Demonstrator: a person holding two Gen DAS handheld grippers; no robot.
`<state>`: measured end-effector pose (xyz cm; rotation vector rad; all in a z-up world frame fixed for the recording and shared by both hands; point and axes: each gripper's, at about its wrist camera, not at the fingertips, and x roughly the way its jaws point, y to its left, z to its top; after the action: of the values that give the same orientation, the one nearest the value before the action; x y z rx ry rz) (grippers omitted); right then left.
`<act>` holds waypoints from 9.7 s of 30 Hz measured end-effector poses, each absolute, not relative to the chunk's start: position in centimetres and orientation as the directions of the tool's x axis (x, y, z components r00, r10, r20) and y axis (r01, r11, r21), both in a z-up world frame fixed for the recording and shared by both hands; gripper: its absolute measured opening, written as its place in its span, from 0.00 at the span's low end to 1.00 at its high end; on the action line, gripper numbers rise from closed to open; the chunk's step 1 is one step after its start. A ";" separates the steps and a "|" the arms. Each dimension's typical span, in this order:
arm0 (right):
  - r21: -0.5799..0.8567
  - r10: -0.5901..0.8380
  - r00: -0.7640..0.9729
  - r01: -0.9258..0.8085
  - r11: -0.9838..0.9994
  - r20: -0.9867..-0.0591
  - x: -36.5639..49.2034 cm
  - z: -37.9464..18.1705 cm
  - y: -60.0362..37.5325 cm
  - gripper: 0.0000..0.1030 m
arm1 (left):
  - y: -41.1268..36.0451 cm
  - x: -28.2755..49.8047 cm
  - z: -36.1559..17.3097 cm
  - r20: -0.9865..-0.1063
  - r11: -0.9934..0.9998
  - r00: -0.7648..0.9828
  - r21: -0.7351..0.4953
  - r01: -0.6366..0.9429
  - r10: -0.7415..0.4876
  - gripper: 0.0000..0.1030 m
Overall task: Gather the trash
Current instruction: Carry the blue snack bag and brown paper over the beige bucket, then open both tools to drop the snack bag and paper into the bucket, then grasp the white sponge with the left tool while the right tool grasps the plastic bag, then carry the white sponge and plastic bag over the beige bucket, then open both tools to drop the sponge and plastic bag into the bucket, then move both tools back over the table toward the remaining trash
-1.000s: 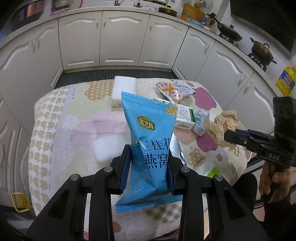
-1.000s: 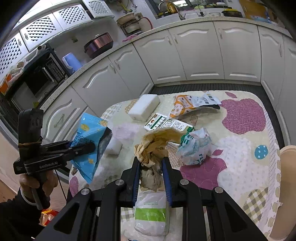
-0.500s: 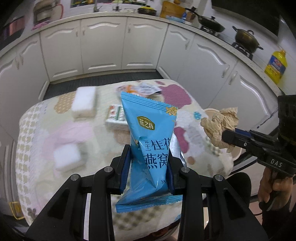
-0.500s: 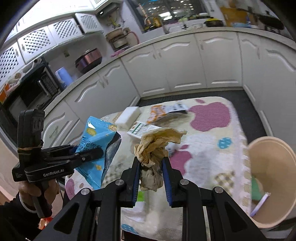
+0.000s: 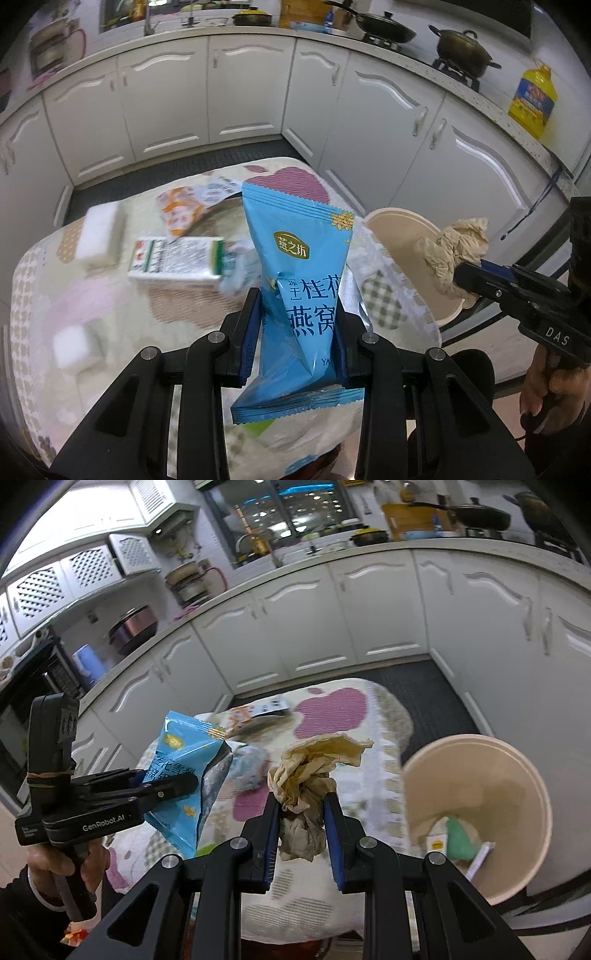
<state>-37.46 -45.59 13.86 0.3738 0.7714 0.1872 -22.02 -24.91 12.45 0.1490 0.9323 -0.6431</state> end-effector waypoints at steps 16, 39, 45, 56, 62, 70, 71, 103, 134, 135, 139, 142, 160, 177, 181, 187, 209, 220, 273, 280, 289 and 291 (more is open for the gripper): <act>0.341 0.100 0.677 0.233 0.911 -0.729 -40.3 10.6 -54.9 0.22 | -37.8 -21.1 10.7 -0.811 0.702 0.262 -0.236 0.672 -0.523 0.30; 0.349 0.044 0.623 0.377 0.858 -0.781 -39.4 7.5 -58.4 0.53 | -41.1 -19.4 8.5 -0.786 0.682 0.159 -0.394 0.616 -0.598 0.59; 0.346 0.052 0.631 0.354 0.869 -0.774 -39.2 7.9 -57.1 0.53 | -38.9 -19.8 9.1 -0.794 0.712 0.199 -0.365 0.599 -0.575 0.59; 0.337 0.072 0.634 0.309 0.889 -0.770 -38.3 8.9 -54.3 0.53 | -34.3 -20.3 10.2 -0.798 0.764 0.304 -0.276 0.583 -0.521 0.59; 0.340 0.096 0.639 0.270 0.901 -0.764 -37.7 9.4 -52.3 0.53 | -31.2 -19.9 10.1 -0.801 0.798 0.343 -0.255 0.546 -0.491 0.59; 0.334 0.138 0.639 0.197 0.922 -0.757 -36.3 10.2 -48.6 0.53 | -26.9 -19.7 10.3 -0.803 0.839 0.401 -0.212 0.501 -0.442 0.59; 0.334 0.144 0.639 0.187 0.924 -0.756 -36.1 10.3 -48.2 0.53 | -26.3 -19.7 10.4 -0.802 0.843 0.407 -0.206 0.497 -0.436 0.59; 0.307 0.272 0.588 -0.042 0.951 -0.762 -30.6 10.9 -36.5 0.55 | -5.8 -18.3 8.4 -0.820 0.921 0.435 -0.266 0.285 -0.371 0.60; 0.383 0.358 0.534 -0.068 0.921 -0.766 -23.0 7.3 -33.4 0.61 | -5.7 -11.9 3.6 -0.891 0.967 0.383 -0.201 0.153 -0.246 0.68; 0.389 0.363 0.530 -0.067 0.919 -0.766 -22.7 7.0 -33.3 0.61 | -5.7 -11.9 3.4 -0.889 0.968 0.387 -0.202 0.148 -0.244 0.68; 0.430 0.399 0.509 -0.061 0.901 -0.763 -21.8 5.8 -33.4 0.50 | -6.1 -12.2 3.2 -0.882 0.972 0.416 -0.166 0.166 -0.222 0.57; 0.467 0.432 0.514 -0.068 0.882 -0.741 -22.2 5.4 -33.9 0.30 | -6.1 -12.5 3.3 -0.876 0.969 0.423 -0.170 0.178 -0.231 0.50; 0.438 0.434 0.606 -0.152 0.886 -0.667 -28.3 11.3 -35.4 0.27 | -9.6 -17.2 8.6 -0.819 0.948 0.505 -0.138 0.286 -0.272 0.48; 0.400 0.399 0.637 -0.152 0.904 -0.659 -31.3 12.7 -36.5 0.27 | -13.4 -19.5 10.4 -0.793 0.940 0.543 -0.102 0.327 -0.275 0.48; 0.398 0.390 0.644 -0.143 0.906 -0.658 -31.8 12.6 -37.3 0.27 | -14.5 -19.9 10.8 -0.787 0.935 0.549 -0.094 0.343 -0.281 0.48; 0.394 0.372 0.655 -0.121 0.911 -0.658 -32.6 12.7 -38.7 0.27 | -17.1 -20.4 11.4 -0.776 0.921 0.557 -0.076 0.383 -0.296 0.48; 0.399 0.249 0.700 0.056 0.915 -0.669 -36.6 12.2 -48.1 0.27 | -29.5 -21.8 12.2 -0.783 0.813 0.479 -0.057 0.580 -0.397 0.48; 0.386 0.148 0.685 0.208 0.899 -0.714 -38.8 9.9 -54.6 0.27 | -37.1 -21.4 11.2 -0.815 0.726 0.322 -0.166 0.667 -0.482 0.48; 0.399 0.102 0.592 0.397 0.826 -0.799 -39.0 3.8 -60.2 0.51 | -45.5 -20.6 7.7 -0.852 0.693 0.216 -0.214 0.688 -0.477 0.60; 0.386 0.104 0.602 0.362 0.848 -0.792 -38.9 5.1 -58.4 0.51 | -43.0 -21.7 9.5 -0.830 0.709 0.310 -0.138 0.691 -0.464 0.60; 0.371 0.113 0.629 0.296 0.880 -0.769 -38.7 7.5 -54.9 0.52 | -37.5 -21.7 11.5 -0.806 0.738 0.349 -0.154 0.657 -0.479 0.60; 0.370 0.122 0.636 0.273 0.888 -0.762 -38.6 8.2 -53.8 0.52 | -35.8 -21.6 12.1 -0.801 0.740 0.349 -0.166 0.651 -0.487 0.60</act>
<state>-38.56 -53.80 8.22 0.4857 0.8868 -0.0899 -21.57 -35.83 12.06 0.1942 0.9630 -0.7434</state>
